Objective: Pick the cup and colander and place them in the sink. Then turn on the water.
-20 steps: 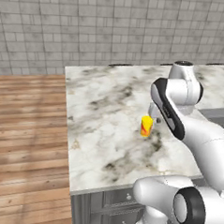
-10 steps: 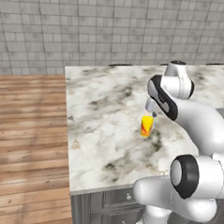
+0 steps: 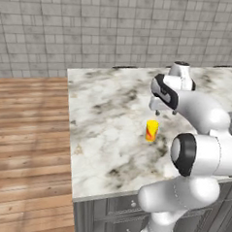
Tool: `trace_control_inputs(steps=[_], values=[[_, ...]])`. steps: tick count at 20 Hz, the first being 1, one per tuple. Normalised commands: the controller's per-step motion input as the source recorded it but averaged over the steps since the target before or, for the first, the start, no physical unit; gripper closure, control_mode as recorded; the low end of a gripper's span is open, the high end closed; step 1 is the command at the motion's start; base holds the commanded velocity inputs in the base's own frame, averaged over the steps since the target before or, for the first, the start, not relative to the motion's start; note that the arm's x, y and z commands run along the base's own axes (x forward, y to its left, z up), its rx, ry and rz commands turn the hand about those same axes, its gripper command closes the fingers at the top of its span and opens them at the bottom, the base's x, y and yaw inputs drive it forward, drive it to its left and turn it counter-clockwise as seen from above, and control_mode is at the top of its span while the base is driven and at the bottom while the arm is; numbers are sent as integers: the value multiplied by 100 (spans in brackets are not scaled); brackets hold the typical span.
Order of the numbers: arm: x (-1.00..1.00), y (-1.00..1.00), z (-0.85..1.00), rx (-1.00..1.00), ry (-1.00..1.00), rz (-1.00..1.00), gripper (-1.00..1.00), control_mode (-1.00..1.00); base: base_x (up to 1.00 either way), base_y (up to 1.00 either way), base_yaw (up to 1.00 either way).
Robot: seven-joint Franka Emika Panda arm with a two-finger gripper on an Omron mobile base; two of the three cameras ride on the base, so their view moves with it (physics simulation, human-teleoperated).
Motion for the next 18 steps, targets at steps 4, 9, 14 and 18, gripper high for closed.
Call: trace_control_inputs(steps=[4,9,14,18], values=[[28,0,-32,0,-2,-1,-100,-100,0,0,0],[12,0,-61,0,-15,0,-100,-100,0,0,0],[13,0,-50,0,-17,0,-100,-100,0,0,0],[26,0,-11,0,-1,0,-100,-100,0,0,0]])
